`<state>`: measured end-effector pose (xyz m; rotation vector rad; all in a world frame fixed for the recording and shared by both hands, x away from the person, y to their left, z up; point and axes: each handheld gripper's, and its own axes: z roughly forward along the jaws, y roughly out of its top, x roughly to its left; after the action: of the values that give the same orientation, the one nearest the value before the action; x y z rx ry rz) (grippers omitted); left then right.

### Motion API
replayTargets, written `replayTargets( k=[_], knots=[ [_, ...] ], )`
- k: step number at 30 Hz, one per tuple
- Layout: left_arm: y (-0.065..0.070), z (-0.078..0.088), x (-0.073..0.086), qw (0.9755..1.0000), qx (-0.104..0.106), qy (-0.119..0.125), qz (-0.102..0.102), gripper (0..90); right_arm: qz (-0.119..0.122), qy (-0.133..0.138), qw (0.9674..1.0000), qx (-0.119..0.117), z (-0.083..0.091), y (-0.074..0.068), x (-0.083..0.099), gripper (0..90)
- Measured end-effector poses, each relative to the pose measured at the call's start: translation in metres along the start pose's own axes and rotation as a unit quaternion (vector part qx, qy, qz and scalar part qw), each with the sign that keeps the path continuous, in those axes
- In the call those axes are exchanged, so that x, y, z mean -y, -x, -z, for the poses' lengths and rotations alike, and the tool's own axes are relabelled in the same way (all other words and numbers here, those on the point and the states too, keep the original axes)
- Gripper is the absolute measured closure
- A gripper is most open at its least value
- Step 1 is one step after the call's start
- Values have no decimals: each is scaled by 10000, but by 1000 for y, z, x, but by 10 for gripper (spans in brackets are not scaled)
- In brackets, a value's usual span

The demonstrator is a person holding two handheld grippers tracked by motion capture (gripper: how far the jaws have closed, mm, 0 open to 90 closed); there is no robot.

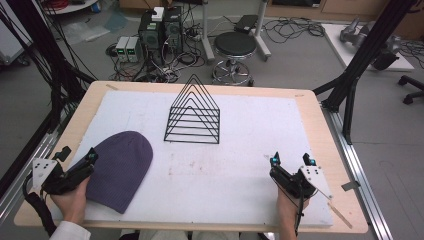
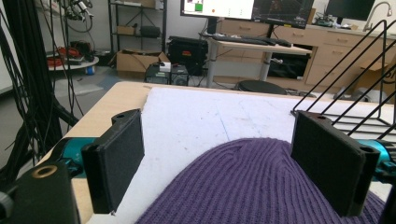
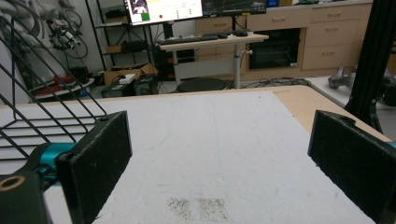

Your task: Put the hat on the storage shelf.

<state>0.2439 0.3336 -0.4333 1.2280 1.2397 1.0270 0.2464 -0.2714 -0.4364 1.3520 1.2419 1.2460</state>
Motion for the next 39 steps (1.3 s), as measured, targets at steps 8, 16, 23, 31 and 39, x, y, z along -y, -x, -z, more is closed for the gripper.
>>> replayTargets(
  k=[8, 16, 23, 31, 39],
  knots=[
    [0, 0, 0, 10000, -2, 13, 37, 179, -78, 33, 10000, 50, 5, 1, -1, 55],
    [0, 0, -1, 10000, 42, -35, 23, 183, -47, 11, 10000, 35, 3, 0, 0, 55],
    [0, 2, -8, 9999, 117, -96, 38, 197, -15, 45, 10000, -14, 3, -1, 0, 55],
    [1, -4, -24, 9962, 694, -522, -46, 210, 17, 69, 9999, -86, 3, -2, -1, 55],
    [7, -18, -35, 9886, 1062, -1028, -303, 209, 187, 120, 9996, -189, 3, -8, -3, 55]
  ],
)
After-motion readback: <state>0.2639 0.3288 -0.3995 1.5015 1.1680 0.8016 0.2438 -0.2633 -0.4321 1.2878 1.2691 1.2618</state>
